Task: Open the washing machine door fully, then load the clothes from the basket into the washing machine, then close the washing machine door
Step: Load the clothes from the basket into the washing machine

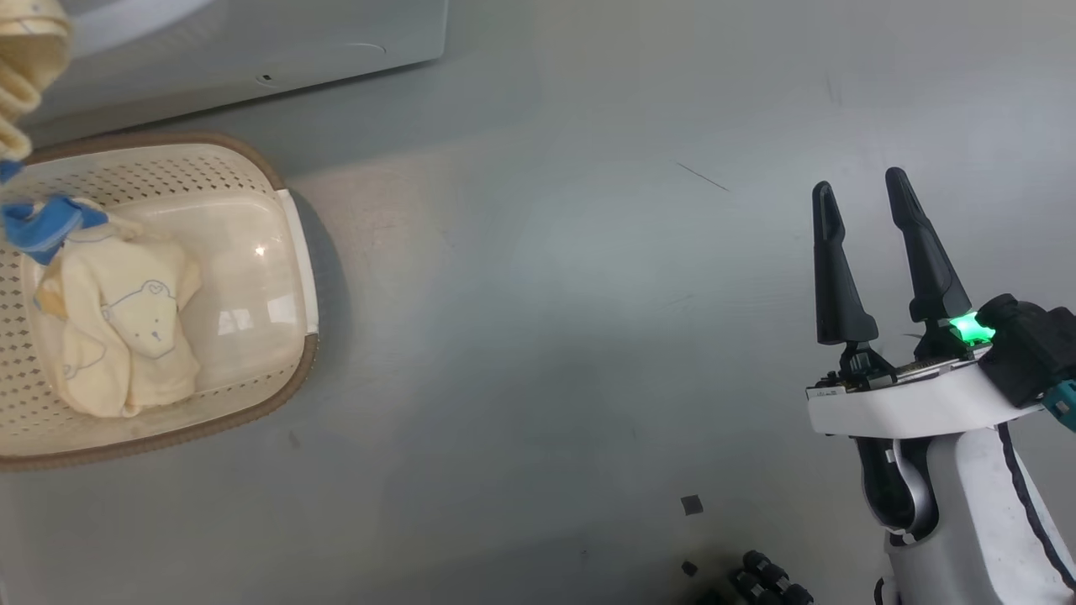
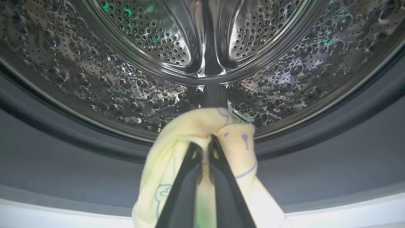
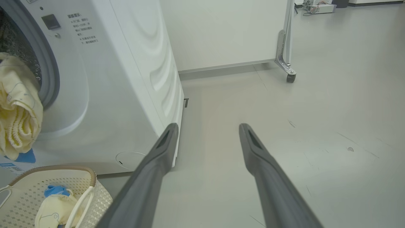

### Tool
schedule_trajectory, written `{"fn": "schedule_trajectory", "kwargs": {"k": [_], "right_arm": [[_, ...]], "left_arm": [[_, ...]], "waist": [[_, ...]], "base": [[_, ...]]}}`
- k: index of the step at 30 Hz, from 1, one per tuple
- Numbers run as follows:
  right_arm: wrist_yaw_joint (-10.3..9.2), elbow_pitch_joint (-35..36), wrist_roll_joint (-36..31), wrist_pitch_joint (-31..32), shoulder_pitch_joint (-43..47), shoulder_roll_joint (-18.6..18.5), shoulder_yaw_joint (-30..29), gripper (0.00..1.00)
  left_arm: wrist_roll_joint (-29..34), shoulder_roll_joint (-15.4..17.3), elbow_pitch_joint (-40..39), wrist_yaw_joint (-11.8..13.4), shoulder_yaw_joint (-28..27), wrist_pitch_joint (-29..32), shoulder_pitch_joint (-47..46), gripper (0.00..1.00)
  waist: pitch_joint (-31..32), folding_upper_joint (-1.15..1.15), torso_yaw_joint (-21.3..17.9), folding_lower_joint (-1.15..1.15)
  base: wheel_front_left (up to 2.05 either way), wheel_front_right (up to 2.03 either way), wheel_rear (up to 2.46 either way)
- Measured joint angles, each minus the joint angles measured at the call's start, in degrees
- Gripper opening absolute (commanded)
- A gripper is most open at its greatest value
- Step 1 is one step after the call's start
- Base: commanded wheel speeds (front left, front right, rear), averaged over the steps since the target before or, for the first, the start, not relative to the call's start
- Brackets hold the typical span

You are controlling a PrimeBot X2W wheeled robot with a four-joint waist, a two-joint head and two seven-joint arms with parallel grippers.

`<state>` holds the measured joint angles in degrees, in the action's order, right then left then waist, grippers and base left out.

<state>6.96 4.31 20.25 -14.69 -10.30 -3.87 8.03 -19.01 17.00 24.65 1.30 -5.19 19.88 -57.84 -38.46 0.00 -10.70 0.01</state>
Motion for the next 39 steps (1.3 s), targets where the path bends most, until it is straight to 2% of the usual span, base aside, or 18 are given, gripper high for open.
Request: {"fn": "schedule_trajectory", "kwargs": {"k": [7,13,27,31,39], "right_arm": [[0.01,-0.6,0.9,0.0,-1.3,0.2,0.4,1.0],[0.01,-1.0,1.5,0.0,-2.4,0.4,0.3,1.0],[0.02,-1.4,1.9,0.0,-4.6,0.7,0.0,1.0],[0.02,-1.3,1.9,0.0,-4.7,0.7,0.0,1.0],[0.02,-1.4,2.4,0.0,-5.8,0.7,0.7,1.0]], "left_arm": [[1.1,3.0,-0.1,0.2,-0.5,-0.1,-5.1,0.0],[3.9,5.6,-1.4,0.2,-0.2,-3.1,-10.7,0.0],[8.3,7.1,-2.9,0.2,1.7,-15.2,-17.6,0.0],[8.5,7.1,-2.3,0.5,1.7,-15.9,-18.4,0.0],[8.0,6.8,5.4,1.5,1.3,-13.4,-16.8,0.0]], "waist": [[-2.5,0.0,-2.7,0.0],[-4.5,0.0,-4.5,0.0],[-7.1,0.0,-6.0,0.0],[-7.6,0.0,-6.0,0.0],[-8.5,0.0,-5.8,0.0]], "base": [[0.0,0.0,0.0],[0.0,0.0,0.0],[0.0,0.0,0.0],[0.0,0.0,0.0],[0.0,0.0,0.0]]}}
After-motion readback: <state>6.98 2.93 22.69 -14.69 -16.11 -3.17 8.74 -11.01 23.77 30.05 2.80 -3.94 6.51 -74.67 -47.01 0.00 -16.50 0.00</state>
